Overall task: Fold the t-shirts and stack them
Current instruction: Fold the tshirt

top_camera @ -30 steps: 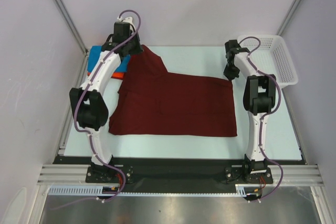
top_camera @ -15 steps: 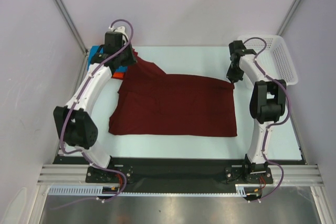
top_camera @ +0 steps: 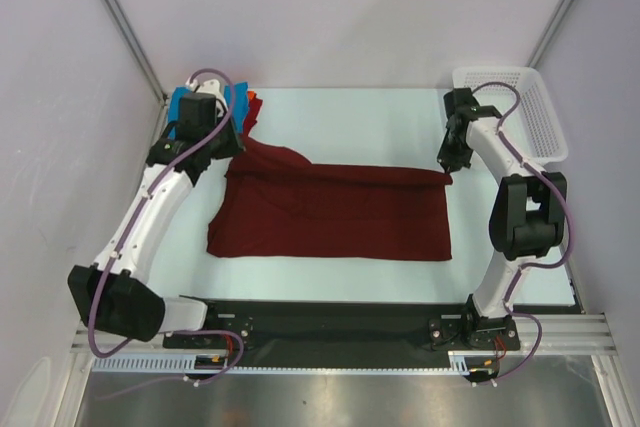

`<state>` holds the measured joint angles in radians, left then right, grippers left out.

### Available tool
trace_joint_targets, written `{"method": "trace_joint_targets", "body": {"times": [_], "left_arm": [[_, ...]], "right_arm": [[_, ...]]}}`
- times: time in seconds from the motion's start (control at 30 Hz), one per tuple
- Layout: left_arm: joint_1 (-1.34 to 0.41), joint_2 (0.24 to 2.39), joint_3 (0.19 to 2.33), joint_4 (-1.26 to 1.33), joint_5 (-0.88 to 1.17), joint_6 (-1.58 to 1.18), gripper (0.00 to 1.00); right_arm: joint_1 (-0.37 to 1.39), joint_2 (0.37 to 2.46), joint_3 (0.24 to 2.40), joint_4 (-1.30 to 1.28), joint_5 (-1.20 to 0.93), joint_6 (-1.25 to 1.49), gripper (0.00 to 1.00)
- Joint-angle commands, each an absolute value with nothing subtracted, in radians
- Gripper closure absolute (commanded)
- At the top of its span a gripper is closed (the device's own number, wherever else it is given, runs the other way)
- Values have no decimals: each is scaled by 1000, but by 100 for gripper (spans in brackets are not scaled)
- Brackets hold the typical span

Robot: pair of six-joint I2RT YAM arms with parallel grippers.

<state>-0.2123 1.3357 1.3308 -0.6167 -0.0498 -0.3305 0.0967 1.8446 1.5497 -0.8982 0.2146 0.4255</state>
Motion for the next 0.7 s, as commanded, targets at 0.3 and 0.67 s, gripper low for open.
{"method": "trace_joint_targets", "body": {"times": [0.3, 0.67], "left_arm": [[-216, 1119, 1098, -678, -138, -360, 100], [-218, 1118, 956, -649, -132, -399, 100]], "right_arm": [[112, 1776, 1402, -855, 187, 414, 100], [124, 1784, 1328, -808, 163, 417, 100]]}}
